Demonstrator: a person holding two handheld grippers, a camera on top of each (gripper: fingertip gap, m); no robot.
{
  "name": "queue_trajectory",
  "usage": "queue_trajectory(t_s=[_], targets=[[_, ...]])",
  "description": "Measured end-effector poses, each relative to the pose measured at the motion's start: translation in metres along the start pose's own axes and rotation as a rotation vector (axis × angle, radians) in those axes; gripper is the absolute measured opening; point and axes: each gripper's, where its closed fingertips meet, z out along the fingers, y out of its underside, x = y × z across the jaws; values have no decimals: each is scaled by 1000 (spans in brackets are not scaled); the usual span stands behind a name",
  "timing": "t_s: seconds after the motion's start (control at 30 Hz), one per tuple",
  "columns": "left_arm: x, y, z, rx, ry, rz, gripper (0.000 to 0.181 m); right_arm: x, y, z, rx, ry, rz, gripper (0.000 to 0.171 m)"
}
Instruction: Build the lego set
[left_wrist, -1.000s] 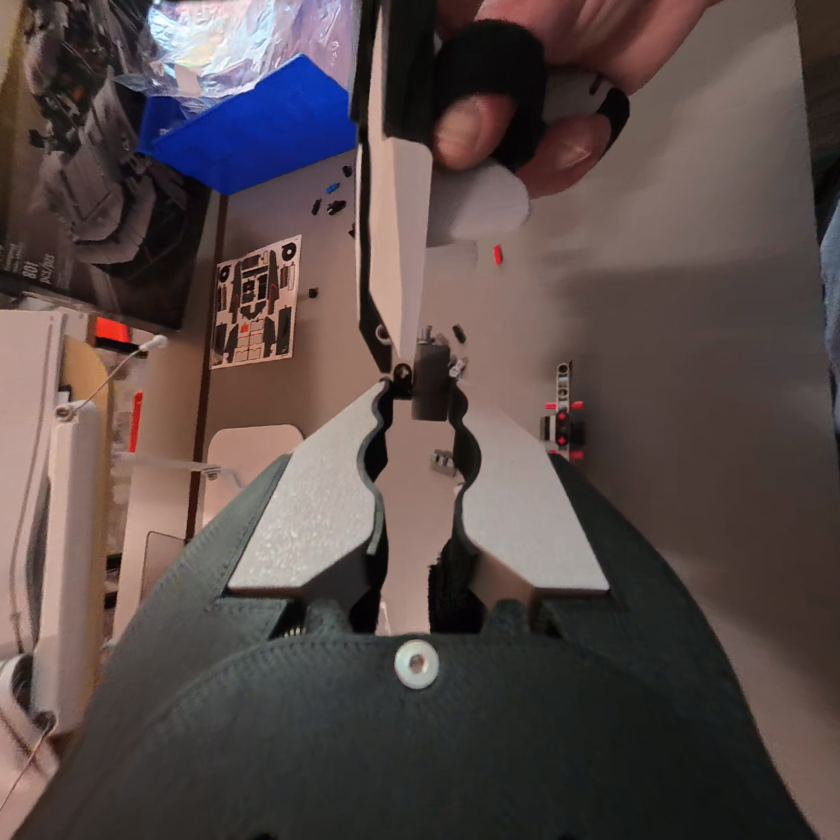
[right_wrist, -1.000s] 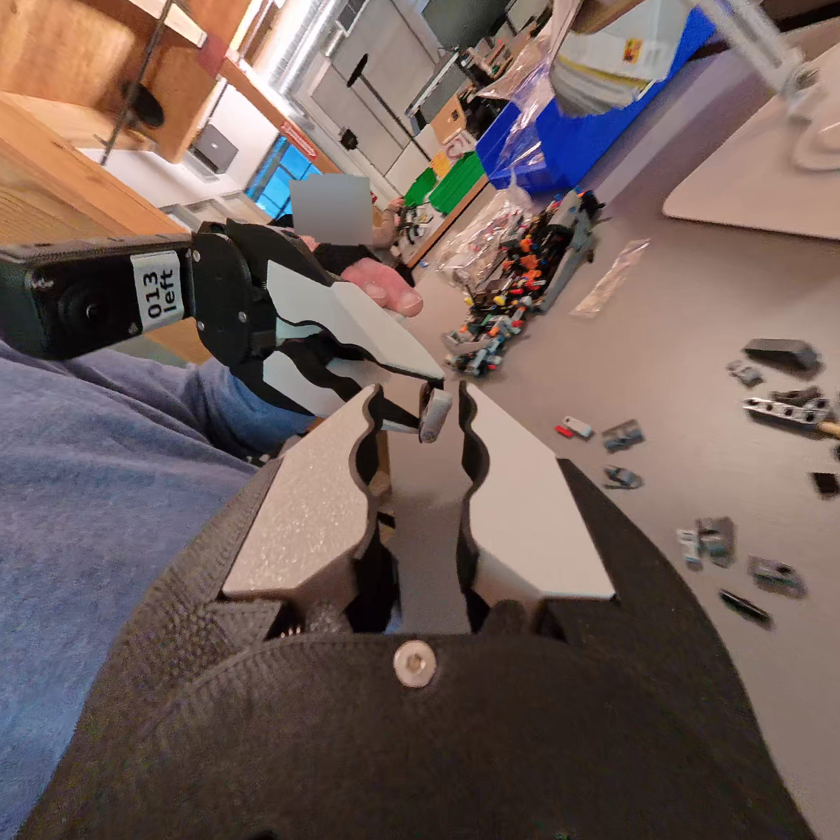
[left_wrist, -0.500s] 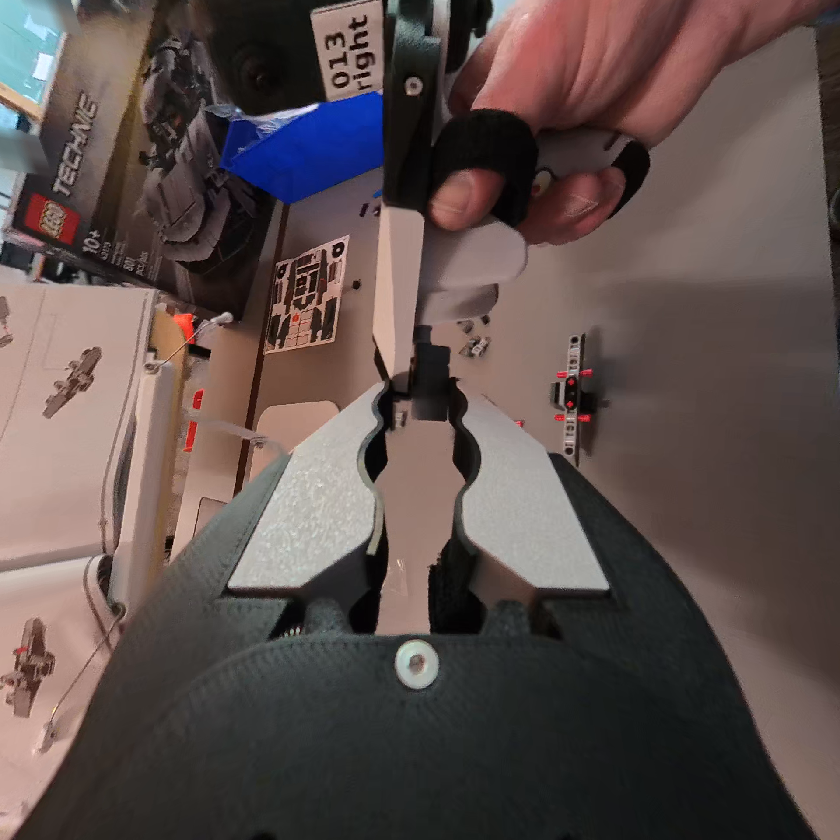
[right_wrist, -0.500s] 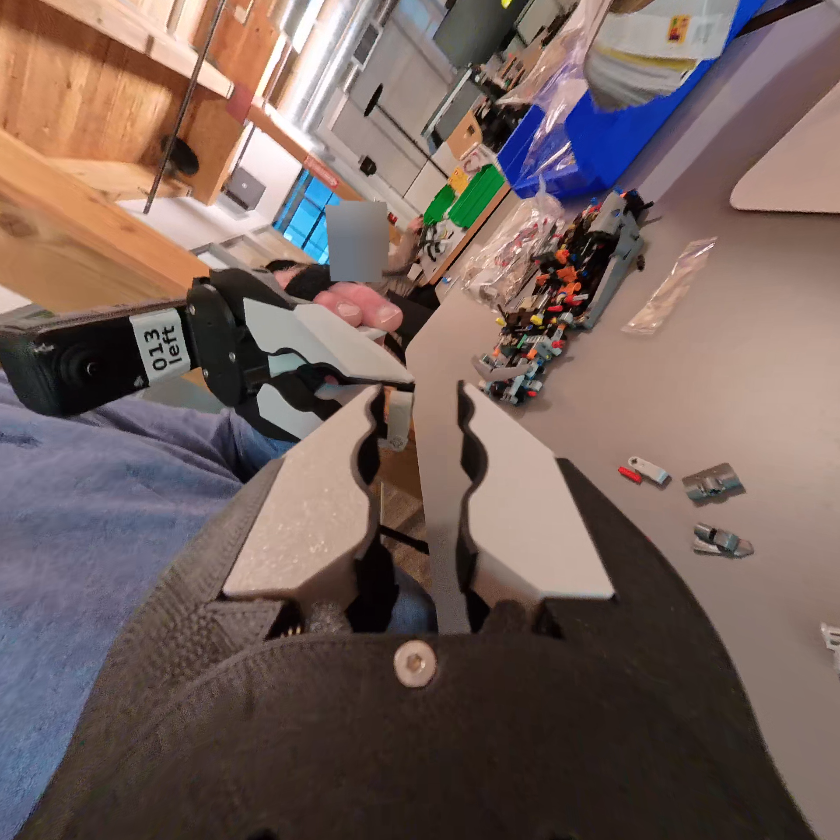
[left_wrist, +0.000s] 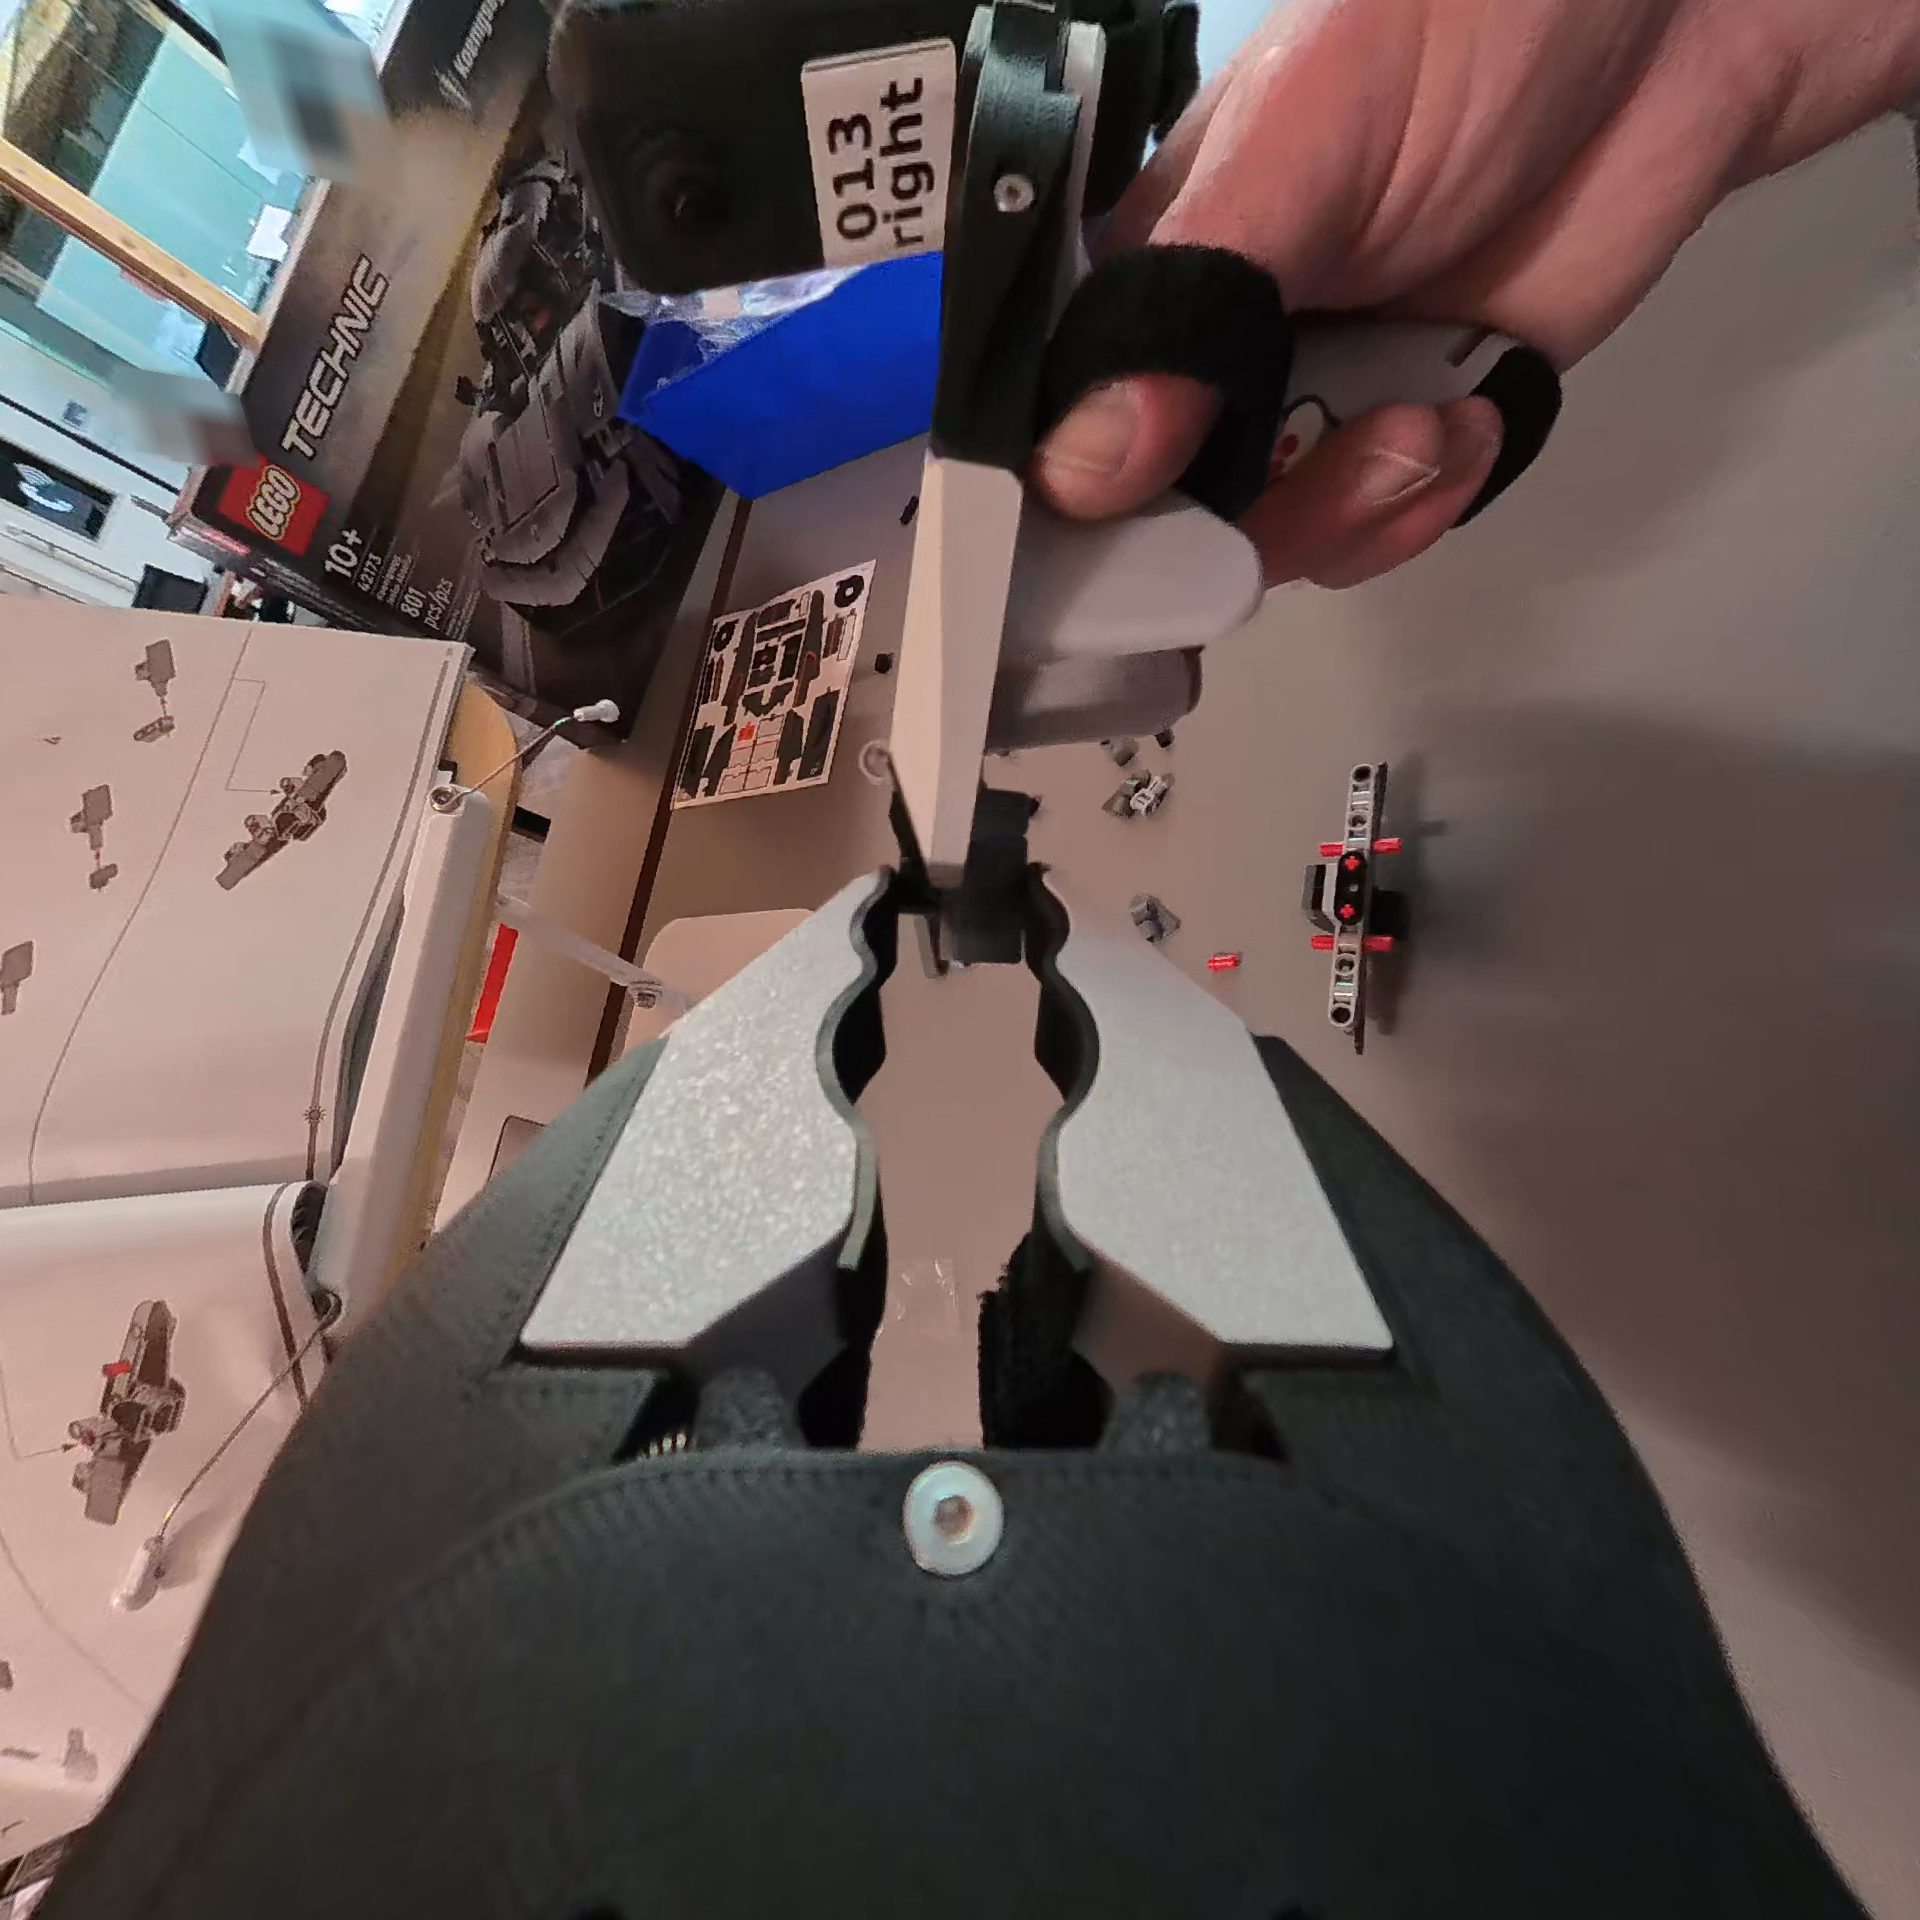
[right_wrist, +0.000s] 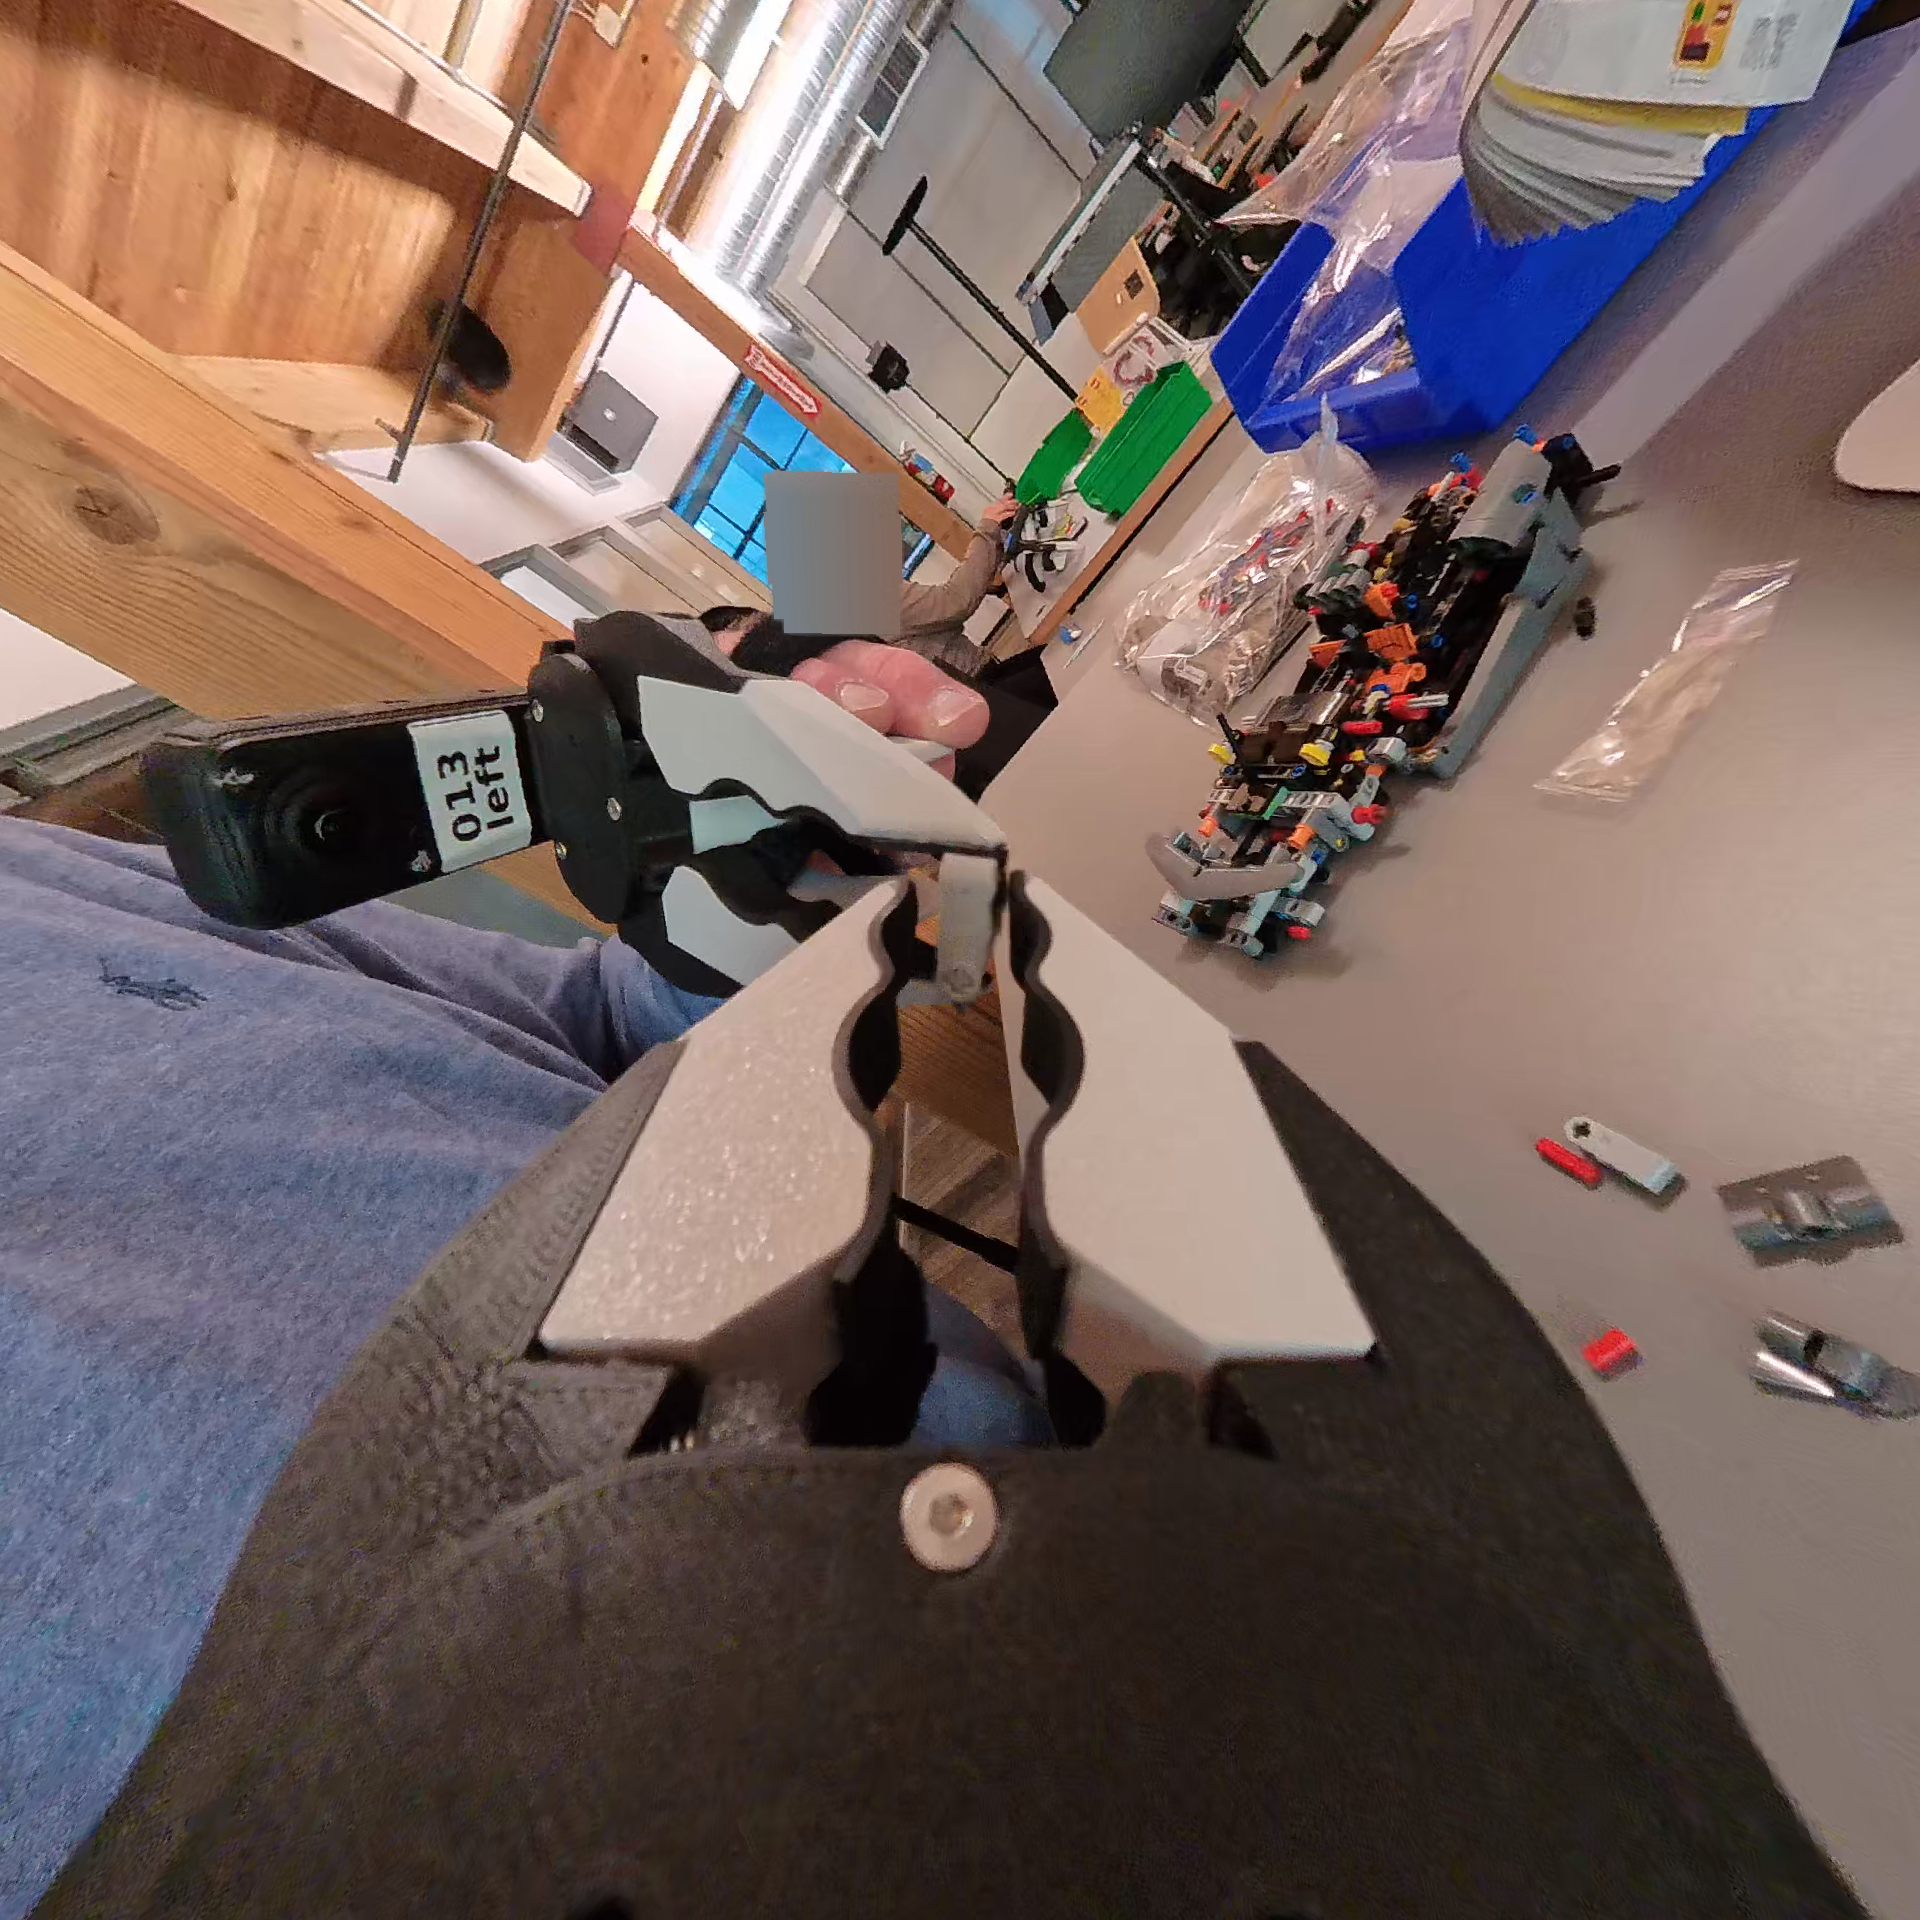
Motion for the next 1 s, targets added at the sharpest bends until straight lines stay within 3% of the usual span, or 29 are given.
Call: queue_trajectory(t_s=[0.07,0.2,0.37,0.57,0.63,0.83,1.0], targets=[[1,1,0,0,3,10,23,5,1,0,1,28,-4,5],[-1,2,1,1,-13,-15,24,5,-1,0,23,19,1,5],[-17,6,-5,56,-122,-277,41,7,-12,-6,91,0,27,5],[-9,4,-12,287,46,-806,32,0,-16,-1,102,-59,11,5],[-13,0,-18,399,92,-923,21,-1,-15,4,93,-73,13,5],[-20,5,-27,567,170,-1134,12,-6,-16,20,90,-132,22,5],[-23,12,-34,631,180,-1194,9,-7,-16,29,79,-144,29,5]])
